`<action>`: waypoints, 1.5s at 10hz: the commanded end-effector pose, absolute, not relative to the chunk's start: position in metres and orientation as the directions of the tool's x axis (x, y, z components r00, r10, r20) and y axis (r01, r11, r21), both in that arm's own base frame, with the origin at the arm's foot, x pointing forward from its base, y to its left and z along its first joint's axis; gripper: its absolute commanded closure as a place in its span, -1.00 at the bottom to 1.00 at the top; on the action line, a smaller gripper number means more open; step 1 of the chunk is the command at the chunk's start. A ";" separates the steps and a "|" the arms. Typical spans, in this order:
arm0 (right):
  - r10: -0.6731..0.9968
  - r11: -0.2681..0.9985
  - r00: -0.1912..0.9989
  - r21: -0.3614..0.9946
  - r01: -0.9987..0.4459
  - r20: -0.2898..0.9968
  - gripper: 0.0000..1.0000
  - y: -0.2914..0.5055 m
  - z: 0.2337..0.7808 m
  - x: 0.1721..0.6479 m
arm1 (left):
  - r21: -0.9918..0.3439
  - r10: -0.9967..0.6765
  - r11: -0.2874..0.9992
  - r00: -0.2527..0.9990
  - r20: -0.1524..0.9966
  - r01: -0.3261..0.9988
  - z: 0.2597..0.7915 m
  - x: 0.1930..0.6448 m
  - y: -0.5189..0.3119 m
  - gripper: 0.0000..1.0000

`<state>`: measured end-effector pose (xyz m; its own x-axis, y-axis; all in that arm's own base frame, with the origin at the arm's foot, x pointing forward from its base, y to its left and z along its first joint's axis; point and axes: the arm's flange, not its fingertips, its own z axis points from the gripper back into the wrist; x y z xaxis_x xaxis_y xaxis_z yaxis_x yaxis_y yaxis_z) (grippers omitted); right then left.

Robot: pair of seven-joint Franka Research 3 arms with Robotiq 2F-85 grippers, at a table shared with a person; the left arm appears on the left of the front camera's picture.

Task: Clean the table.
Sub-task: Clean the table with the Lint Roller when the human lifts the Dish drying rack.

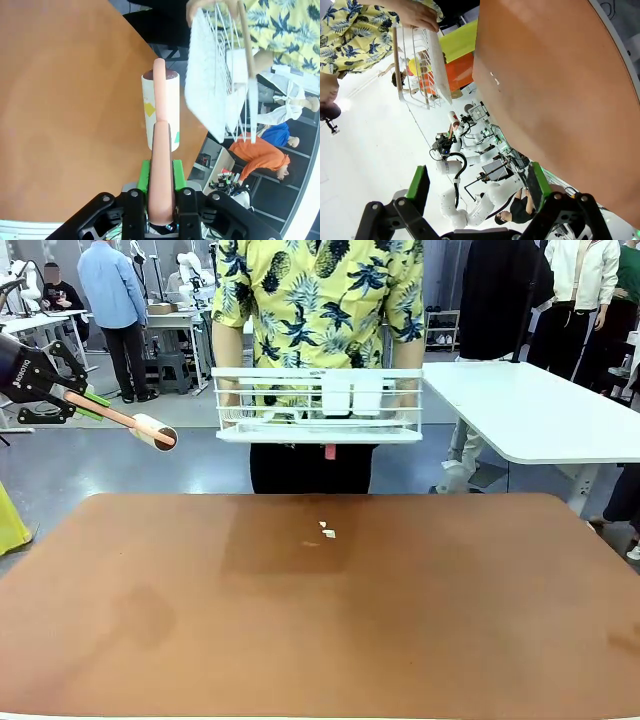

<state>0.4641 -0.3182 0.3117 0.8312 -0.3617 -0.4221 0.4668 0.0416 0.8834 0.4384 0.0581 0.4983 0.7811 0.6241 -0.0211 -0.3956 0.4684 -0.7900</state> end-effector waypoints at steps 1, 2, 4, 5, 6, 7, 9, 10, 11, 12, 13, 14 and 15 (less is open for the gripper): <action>-0.360 0.050 0.835 0.885 0.463 -0.416 -1.00 -0.318 0.313 0.462 | -0.786 0.629 0.467 0.777 -0.027 -0.405 0.500 0.438 0.057 0.82; -0.360 0.050 0.835 0.885 0.463 -0.416 -1.00 -0.318 0.313 0.462 | -0.786 0.629 0.467 0.777 -0.027 -0.405 0.500 0.438 0.057 0.82; -0.360 0.050 0.835 0.885 0.463 -0.416 -1.00 -0.318 0.313 0.462 | -0.786 0.629 0.467 0.777 -0.027 -0.405 0.500 0.438 0.057 0.82; -0.360 0.050 0.835 0.885 0.463 -0.416 -1.00 -0.318 0.313 0.462 | -0.786 0.629 0.467 0.777 -0.027 -0.405 0.500 0.438 0.057 0.82; -0.360 0.050 0.835 0.885 0.463 -0.416 -1.00 -0.318 0.313 0.462 | -0.786 0.629 0.467 0.777 -0.027 -0.405 0.500 0.438 0.057 0.82; -0.360 0.050 0.835 0.885 0.463 -0.416 -1.00 -0.318 0.313 0.462 | -0.790 0.624 0.468 0.781 -0.021 -0.396 0.498 0.438 0.058 0.62; -0.360 0.050 0.835 0.885 0.463 -0.416 -1.00 -0.318 0.313 0.462 | -0.711 0.402 0.652 0.915 0.029 -0.264 0.525 0.455 0.060 0.62; -0.360 0.050 0.835 0.885 0.463 -0.416 -1.00 -0.318 0.313 0.462 | -0.703 0.304 0.676 0.953 -0.003 -0.218 0.536 0.472 0.061 0.62; -0.360 0.050 0.835 0.885 0.463 -0.416 -1.00 -0.318 0.313 0.462 | -0.673 0.180 0.730 0.983 0.023 -0.118 0.539 0.491 0.059 0.62; -0.360 0.050 0.835 0.885 0.463 -0.416 -1.00 -0.318 0.313 0.462 | -0.615 0.076 0.788 0.995 0.064 -0.021 0.536 0.506 0.057 0.62; -0.360 0.050 0.835 0.885 0.463 -0.416 -1.00 -0.318 0.313 0.462 | -0.544 -0.025 0.838 0.998 0.056 0.051 0.527 0.523 0.053 0.62; -0.360 0.050 0.835 0.885 0.463 -0.416 -1.00 -0.318 0.313 0.462 | -0.481 -0.091 0.869 0.993 0.076 0.117 0.514 0.538 0.049 0.62; -0.360 0.050 0.835 0.885 0.463 -0.416 -1.00 -0.318 0.313 0.462 | -0.487 -0.131 0.859 0.987 0.088 0.157 0.503 0.551 0.044 0.62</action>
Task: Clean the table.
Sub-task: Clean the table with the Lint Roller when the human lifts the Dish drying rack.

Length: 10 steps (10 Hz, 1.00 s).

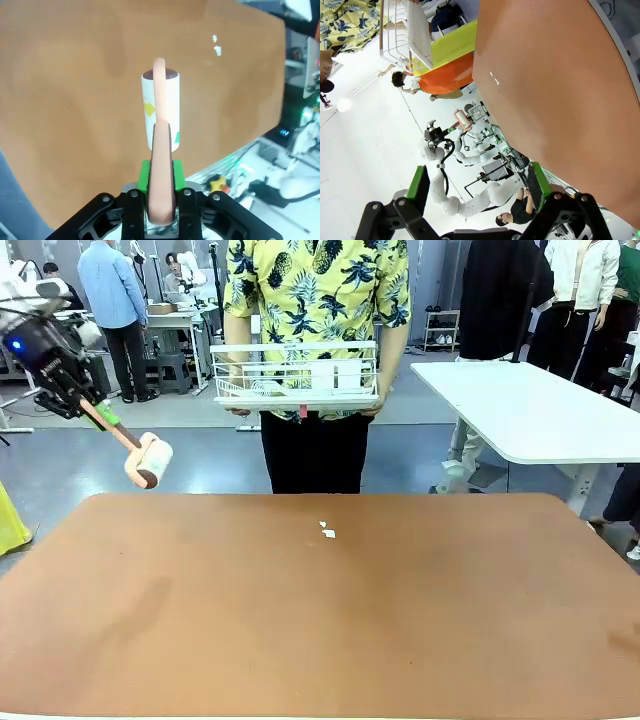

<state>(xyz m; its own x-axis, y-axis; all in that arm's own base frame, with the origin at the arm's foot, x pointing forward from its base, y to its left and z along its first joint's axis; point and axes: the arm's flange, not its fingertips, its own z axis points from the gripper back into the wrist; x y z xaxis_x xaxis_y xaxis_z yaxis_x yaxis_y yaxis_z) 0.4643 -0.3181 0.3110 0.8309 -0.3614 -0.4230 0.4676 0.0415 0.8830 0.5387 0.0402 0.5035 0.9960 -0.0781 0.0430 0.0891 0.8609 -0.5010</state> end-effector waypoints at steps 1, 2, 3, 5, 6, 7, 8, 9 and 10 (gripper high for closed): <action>-0.360 0.050 0.835 0.885 0.463 -0.416 -1.00 -0.318 0.313 0.462 | -0.497 -0.127 0.855 0.989 0.077 0.148 0.494 0.557 0.041 0.62; -0.360 0.050 0.835 0.885 0.463 -0.416 -1.00 -0.318 0.313 0.462 | -0.518 -0.095 0.847 0.992 0.082 0.124 0.489 0.560 0.041 0.62; -0.360 0.050 0.835 0.885 0.463 -0.416 -1.00 -0.318 0.313 0.462 | -0.560 -0.040 0.823 0.992 0.117 0.099 0.496 0.557 0.042 0.62; -0.360 0.050 0.835 0.885 0.463 -0.416 -1.00 -0.318 0.313 0.462 | -0.496 -0.121 0.858 0.991 0.051 0.130 0.483 0.559 0.038 0.62; -0.360 0.050 0.835 0.885 0.463 -0.416 -1.00 -0.318 0.313 0.462 | -0.496 -0.121 0.858 0.991 0.051 0.130 0.483 0.559 0.038 0.62; -0.360 0.050 0.835 0.885 0.463 -0.416 -1.00 -0.318 0.313 0.462 | -0.496 -0.121 0.858 0.991 0.051 0.130 0.483 0.559 0.038 0.62; -0.360 0.050 0.835 0.885 0.463 -0.416 -1.00 -0.318 0.313 0.462 | -0.508 -0.107 0.852 0.992 0.059 0.122 0.481 0.562 0.038 0.62; -0.360 0.050 0.835 0.885 0.463 -0.416 -1.00 -0.318 0.313 0.462 | -0.577 -0.092 0.812 0.996 0.019 0.086 0.467 0.579 0.036 0.62; -0.360 0.050 0.835 0.885 0.463 -0.416 -1.00 -0.318 0.313 0.462 | -0.548 -0.025 0.836 1.000 0.012 0.028 0.453 0.590 0.028 0.62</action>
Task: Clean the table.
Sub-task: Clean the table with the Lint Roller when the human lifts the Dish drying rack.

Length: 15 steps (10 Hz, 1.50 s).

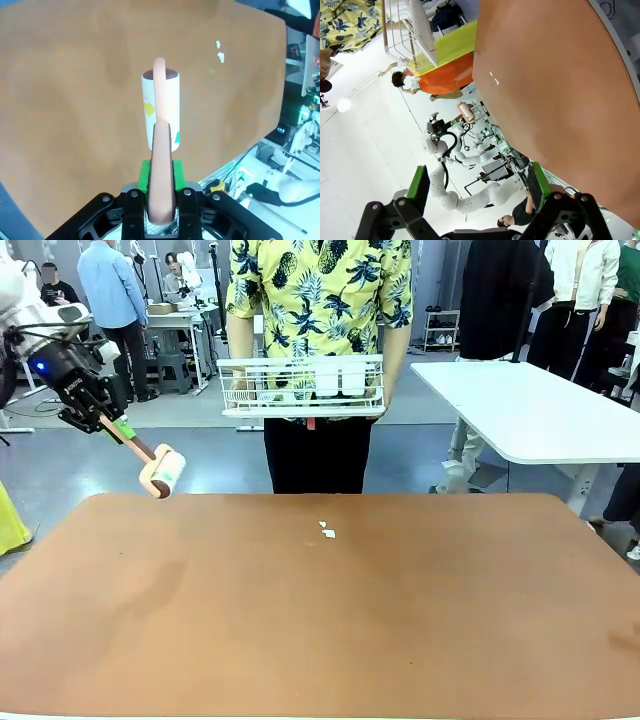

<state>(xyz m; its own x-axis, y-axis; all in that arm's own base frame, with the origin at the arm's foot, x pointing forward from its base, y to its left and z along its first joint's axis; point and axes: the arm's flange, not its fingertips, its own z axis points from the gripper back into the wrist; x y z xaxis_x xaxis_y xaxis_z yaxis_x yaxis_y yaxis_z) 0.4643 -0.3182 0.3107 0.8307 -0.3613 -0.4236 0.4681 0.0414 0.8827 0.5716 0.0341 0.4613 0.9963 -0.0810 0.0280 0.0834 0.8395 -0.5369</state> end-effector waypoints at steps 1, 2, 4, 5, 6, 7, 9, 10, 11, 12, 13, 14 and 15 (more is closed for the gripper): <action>-0.360 0.050 0.835 0.885 0.463 -0.416 -1.00 -0.318 0.313 0.462 | -0.561 -0.038 0.828 0.999 -0.027 0.016 0.442 0.599 0.019 0.62; -0.360 0.050 0.835 0.885 0.463 -0.416 -1.00 -0.318 0.313 0.462 | -0.564 -0.035 0.826 0.999 -0.041 0.006 0.429 0.608 0.012 0.62; -0.360 0.050 0.835 0.885 0.463 -0.416 -1.00 -0.318 0.313 0.462 | -0.598 -0.039 0.801 0.995 -0.087 -0.021 0.407 0.613 0.001 0.62; -0.360 0.050 0.835 0.885 0.463 -0.416 -1.00 -0.318 0.313 0.462 | -0.601 -0.033 0.798 0.995 -0.099 -0.033 0.397 0.613 0.001 0.62; -0.360 0.050 0.835 0.885 0.463 -0.416 -1.00 -0.318 0.313 0.462 | -0.615 -0.018 0.786 0.993 -0.120 -0.060 0.390 0.613 -0.005 0.62; -0.360 0.050 0.835 0.885 0.463 -0.416 -1.00 -0.318 0.313 0.462 | -0.620 -0.014 0.783 0.996 -0.092 -0.046 0.382 0.610 -0.019 0.62; -0.360 0.050 0.835 0.885 0.463 -0.416 -1.00 -0.318 0.313 0.462 | -0.639 0.000 0.768 0.998 -0.063 -0.040 0.373 0.613 -0.041 0.62; -0.360 0.050 0.835 0.885 0.463 -0.416 -1.00 -0.318 0.313 0.462 | -0.644 0.006 0.764 0.999 -0.040 -0.030 0.370 0.619 -0.052 0.62; -0.360 0.050 0.835 0.885 0.463 -0.416 -1.00 -0.318 0.313 0.462 | -0.641 0.003 0.767 0.999 -0.034 -0.024 0.365 0.624 -0.064 0.62; -0.360 0.050 0.835 0.885 0.463 -0.416 -1.00 -0.318 0.313 0.462 | -0.635 -0.013 0.772 0.999 -0.040 -0.015 0.357 0.626 -0.080 0.62; -0.360 0.050 0.835 0.885 0.463 -0.416 -1.00 -0.318 0.313 0.462 | -0.642 -0.023 0.766 0.999 -0.041 -0.009 0.352 0.628 -0.091 0.62; -0.360 0.050 0.835 0.885 0.463 -0.416 -1.00 -0.318 0.313 0.462 | -0.661 -0.047 0.750 0.997 -0.066 -0.008 0.348 0.634 -0.098 0.62; -0.360 0.050 0.835 0.885 0.463 -0.416 -1.00 -0.318 0.313 0.462 | -0.666 -0.054 0.746 0.996 -0.073 -0.009 0.349 0.639 -0.102 0.62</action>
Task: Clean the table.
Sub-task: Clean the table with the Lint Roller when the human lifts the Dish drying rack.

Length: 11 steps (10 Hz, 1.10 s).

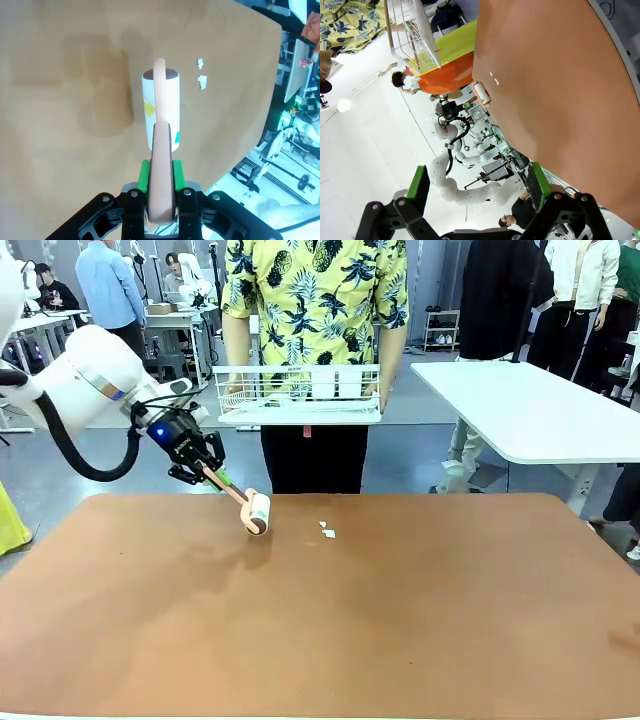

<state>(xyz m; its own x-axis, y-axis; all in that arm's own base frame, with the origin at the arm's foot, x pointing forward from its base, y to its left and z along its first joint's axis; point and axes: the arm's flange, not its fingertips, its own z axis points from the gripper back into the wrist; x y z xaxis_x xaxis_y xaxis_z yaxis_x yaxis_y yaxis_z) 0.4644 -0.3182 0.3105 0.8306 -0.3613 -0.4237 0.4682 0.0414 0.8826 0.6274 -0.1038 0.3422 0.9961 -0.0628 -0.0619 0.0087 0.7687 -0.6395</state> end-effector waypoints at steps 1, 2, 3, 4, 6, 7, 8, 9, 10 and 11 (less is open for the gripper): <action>-0.360 0.050 0.835 0.885 0.463 -0.416 -1.00 -0.318 0.313 0.462 | -0.667 -0.062 0.745 0.995 -0.076 -0.005 0.349 0.642 -0.105 0.62; -0.360 0.050 0.835 0.885 0.463 -0.416 -1.00 -0.318 0.313 0.462 | -0.663 -0.062 0.749 0.994 -0.089 -0.013 0.346 0.644 -0.109 0.62; -0.360 0.050 0.835 0.885 0.463 -0.416 -1.00 -0.318 0.313 0.462 | -0.663 -0.063 0.749 0.994 -0.090 -0.012 0.343 0.645 -0.113 0.62; -0.360 0.050 0.835 0.885 0.463 -0.416 -1.00 -0.318 0.313 0.462 | -0.670 -0.052 0.742 0.996 -0.072 -0.010 0.341 0.646 -0.117 0.62; -0.360 0.050 0.835 0.885 0.463 -0.416 -1.00 -0.318 0.313 0.462 | -0.681 -0.068 0.732 0.996 -0.065 0.006 0.334 0.645 -0.126 0.62; -0.360 0.050 0.835 0.885 0.463 -0.416 -1.00 -0.318 0.313 0.462 | -0.688 -0.067 0.726 0.995 -0.067 0.003 0.329 0.647 -0.128 0.62; -0.360 0.050 0.835 0.885 0.463 -0.416 -1.00 -0.318 0.313 0.462 | -0.696 -0.079 0.718 0.993 -0.087 -0.004 0.324 0.648 -0.132 0.62; -0.360 0.050 0.835 0.885 0.463 -0.416 -1.00 -0.318 0.313 0.462 | -0.702 -0.090 0.712 0.989 -0.115 -0.017 0.316 0.649 -0.135 0.62; -0.360 0.050 0.835 0.885 0.463 -0.416 -1.00 -0.318 0.313 0.462 | -0.697 -0.096 0.717 0.987 -0.125 -0.019 0.310 0.650 -0.139 0.62; -0.360 0.050 0.835 0.885 0.463 -0.416 -1.00 -0.318 0.313 0.462 | -0.682 -0.100 0.731 0.988 -0.117 -0.007 0.303 0.650 -0.145 0.62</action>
